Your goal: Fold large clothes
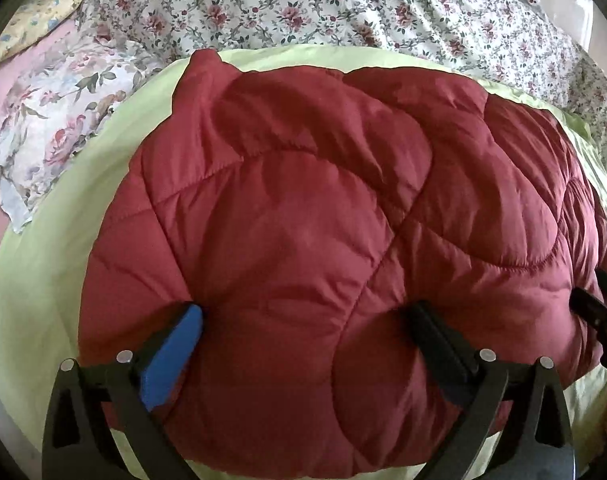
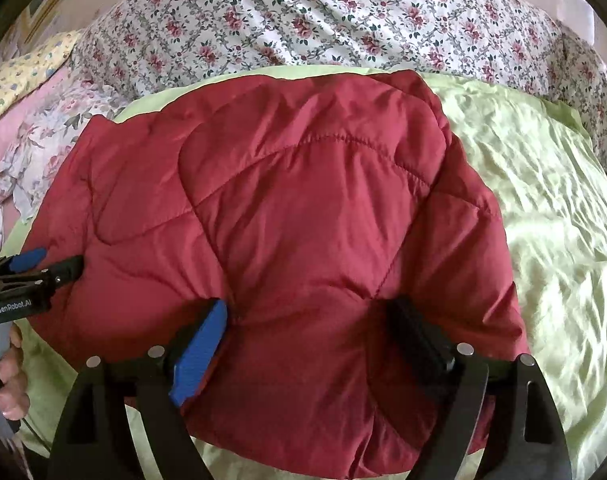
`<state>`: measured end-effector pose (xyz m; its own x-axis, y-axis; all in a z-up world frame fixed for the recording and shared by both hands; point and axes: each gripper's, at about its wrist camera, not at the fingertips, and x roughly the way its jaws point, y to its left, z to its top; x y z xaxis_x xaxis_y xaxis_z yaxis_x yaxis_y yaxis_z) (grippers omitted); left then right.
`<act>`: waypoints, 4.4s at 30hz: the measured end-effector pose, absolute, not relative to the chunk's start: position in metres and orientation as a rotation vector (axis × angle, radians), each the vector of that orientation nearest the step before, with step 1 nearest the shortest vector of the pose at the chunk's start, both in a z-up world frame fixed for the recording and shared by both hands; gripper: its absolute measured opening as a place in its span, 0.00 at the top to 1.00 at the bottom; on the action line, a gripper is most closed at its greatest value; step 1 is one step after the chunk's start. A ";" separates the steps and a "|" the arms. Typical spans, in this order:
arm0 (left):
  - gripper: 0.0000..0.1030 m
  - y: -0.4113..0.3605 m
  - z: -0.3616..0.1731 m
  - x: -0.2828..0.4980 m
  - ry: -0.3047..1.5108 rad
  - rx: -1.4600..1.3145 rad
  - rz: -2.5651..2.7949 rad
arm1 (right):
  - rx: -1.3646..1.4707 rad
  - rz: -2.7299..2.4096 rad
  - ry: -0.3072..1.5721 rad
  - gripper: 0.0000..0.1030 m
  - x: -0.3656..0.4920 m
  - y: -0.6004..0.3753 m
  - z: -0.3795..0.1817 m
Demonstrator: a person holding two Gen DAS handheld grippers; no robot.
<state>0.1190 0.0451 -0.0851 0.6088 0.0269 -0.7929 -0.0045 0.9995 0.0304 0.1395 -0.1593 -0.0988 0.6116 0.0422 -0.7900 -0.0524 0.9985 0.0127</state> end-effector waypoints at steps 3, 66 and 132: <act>0.01 0.049 -0.075 0.110 0.918 0.017 0.019 | 0.007 0.051 0.917 0.16 0.131 -0.159 -0.088; 0.01 0.033 -0.020 0.038 0.908 0.117 0.147 | -0.123 0.130 0.922 0.01 0.092 -0.125 -0.033; 0.01 0.031 -0.018 0.052 0.885 0.130 0.179 | -0.116 0.121 0.930 0.01 0.109 -0.129 -0.028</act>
